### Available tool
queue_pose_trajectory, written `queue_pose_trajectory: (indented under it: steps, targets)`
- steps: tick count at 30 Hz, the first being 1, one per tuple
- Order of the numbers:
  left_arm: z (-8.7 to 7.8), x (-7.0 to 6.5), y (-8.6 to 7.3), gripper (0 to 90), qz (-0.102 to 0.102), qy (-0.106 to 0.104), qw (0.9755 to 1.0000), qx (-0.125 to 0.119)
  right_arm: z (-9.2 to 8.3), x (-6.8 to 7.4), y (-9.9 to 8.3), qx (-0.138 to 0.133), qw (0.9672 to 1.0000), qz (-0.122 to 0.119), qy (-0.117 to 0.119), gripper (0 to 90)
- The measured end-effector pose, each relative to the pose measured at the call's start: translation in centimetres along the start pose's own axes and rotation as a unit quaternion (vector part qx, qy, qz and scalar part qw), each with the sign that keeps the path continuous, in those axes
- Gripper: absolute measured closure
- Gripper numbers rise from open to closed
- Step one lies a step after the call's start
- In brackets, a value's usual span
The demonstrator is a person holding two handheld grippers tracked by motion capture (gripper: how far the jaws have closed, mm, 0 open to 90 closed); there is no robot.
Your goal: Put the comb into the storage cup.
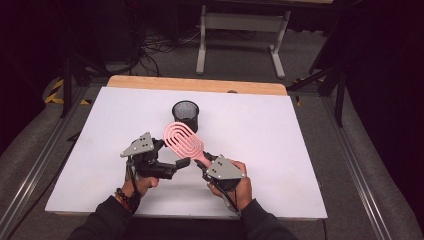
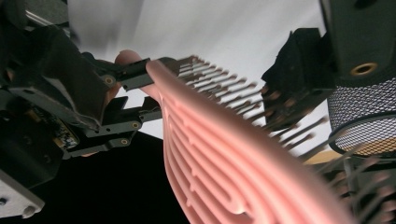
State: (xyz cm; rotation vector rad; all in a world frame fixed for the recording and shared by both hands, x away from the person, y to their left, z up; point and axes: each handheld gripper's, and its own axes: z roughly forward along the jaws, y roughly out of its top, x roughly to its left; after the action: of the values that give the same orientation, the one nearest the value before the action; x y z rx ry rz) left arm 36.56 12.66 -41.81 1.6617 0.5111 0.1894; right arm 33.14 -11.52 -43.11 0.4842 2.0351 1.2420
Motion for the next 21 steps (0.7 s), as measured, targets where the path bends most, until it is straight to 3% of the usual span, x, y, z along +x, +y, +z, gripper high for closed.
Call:
queue_pose_trajectory:
  steps: [6,11,16,17,21]
  targets:
    - [0.3,-0.33,0.1,21.7,-0.008,0.011,0.9998,-0.012,0.32,0.52,-0.01,0.0,1.0,-0.005,-0.001,69.1]
    - [0.09,-0.44,0.12,31.9,-0.012,0.018,0.9992,-0.035,0.4,0.52,-0.1,0.0,1.0,0.0,-0.003,69.1]
    - [-0.31,-0.61,0.26,48.4,-0.011,0.011,0.9987,-0.05,0.54,0.63,-0.17,0.005,1.0,-0.001,-0.007,69.2]
    - [-0.45,-0.68,0.29,55.5,-0.01,0.003,0.9984,-0.056,0.63,0.74,-0.21,0.008,0.9999,-0.002,-0.007,69.3]
    - [-0.58,-0.9,0.33,61.2,-0.008,-0.007,0.9979,-0.064,0.79,1.05,-0.18,0.01,0.9999,-0.007,-0.007,69.7]
